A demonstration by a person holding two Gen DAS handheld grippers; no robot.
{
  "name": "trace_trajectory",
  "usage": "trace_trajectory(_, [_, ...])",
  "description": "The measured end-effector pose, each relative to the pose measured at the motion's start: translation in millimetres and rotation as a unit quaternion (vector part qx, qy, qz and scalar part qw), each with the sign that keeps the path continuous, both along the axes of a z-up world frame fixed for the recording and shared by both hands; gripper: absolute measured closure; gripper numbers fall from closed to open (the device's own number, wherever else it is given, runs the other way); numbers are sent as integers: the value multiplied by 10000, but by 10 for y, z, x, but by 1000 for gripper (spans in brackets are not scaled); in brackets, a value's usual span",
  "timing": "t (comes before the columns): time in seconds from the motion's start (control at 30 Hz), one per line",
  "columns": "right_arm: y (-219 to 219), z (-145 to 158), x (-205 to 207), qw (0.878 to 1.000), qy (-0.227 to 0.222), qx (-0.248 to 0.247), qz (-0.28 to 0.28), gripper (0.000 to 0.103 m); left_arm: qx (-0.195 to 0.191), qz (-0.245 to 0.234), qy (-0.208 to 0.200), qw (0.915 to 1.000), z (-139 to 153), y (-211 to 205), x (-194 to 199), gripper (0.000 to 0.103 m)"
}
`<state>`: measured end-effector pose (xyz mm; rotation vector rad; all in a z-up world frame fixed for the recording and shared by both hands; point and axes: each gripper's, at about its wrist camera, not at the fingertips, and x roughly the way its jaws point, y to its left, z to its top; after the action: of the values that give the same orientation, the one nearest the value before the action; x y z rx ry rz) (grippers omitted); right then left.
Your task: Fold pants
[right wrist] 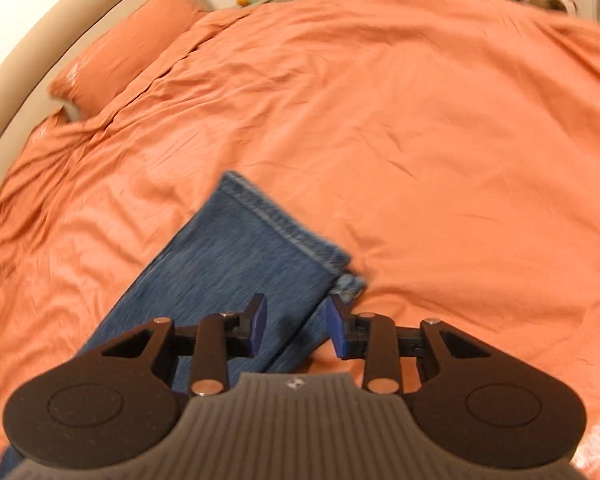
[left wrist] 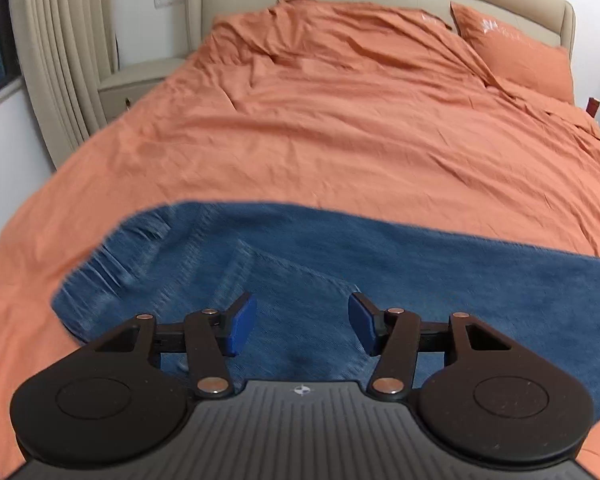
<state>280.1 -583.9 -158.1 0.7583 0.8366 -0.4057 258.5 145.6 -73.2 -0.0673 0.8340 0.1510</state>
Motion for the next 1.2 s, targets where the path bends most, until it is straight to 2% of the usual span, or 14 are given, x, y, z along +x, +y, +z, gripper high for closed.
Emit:
trace_trajectory(0.13, [-108, -221, 83, 9997, -41, 204, -94, 81, 46, 93, 152, 9998, -97, -76, -45, 40])
trace_trajectory(0.2, [-160, -275, 74, 9990, -121, 419, -122, 103, 55, 148, 214, 9996, -117, -86, -54, 41])
trace_trajectory(0.27, [-163, -175, 39, 9984, -319, 476, -21, 103, 69, 143, 216, 9996, -107, -110, -62, 41])
trace_trajectory(0.4, [-128, 257, -125, 9944, -924, 368, 361, 103, 137, 9, 204, 9997, -92, -197, -50, 41])
trace_trajectory(0.47, [-129, 209, -116, 9971, -619, 190, 402, 103, 108, -68, 248, 9996, -108, -251, -37, 41])
trace_trajectory(0.53, [-170, -39, -88, 9992, -189, 232, 272, 103, 100, -193, 268, 9994, -112, -322, -54, 41])
trace_trajectory(0.67, [-242, -339, -109, 9982, -206, 555, -9, 103, 165, -533, 236, 9982, -40, -409, -196, 41])
trace_trajectory(0.73, [-240, -326, -152, 9980, -268, 571, -69, 101, 153, -660, 237, 9974, -8, -422, -300, 41])
trace_trajectory(0.77, [-240, -292, -194, 9984, -238, 516, -70, 96, 134, -711, 271, 9970, 0, -413, -355, 41])
trace_trajectory(0.8, [-216, -251, -214, 9988, -193, 438, -41, 87, 127, -789, 309, 9963, -1, -413, -409, 41])
trace_trajectory(0.83, [-172, -214, -242, 9992, -165, 362, 35, 84, 149, -900, 341, 9952, -5, -435, -457, 41])
trace_trajectory(1.0, [42, -127, -310, 9991, -69, 124, 411, 83, 365, -1501, 473, 9869, -126, -554, -751, 41])
trace_trajectory(1.2, [309, -153, -301, 9974, 100, -12, 719, 82, 654, -2252, 606, 9702, -433, -860, -1059, 40])
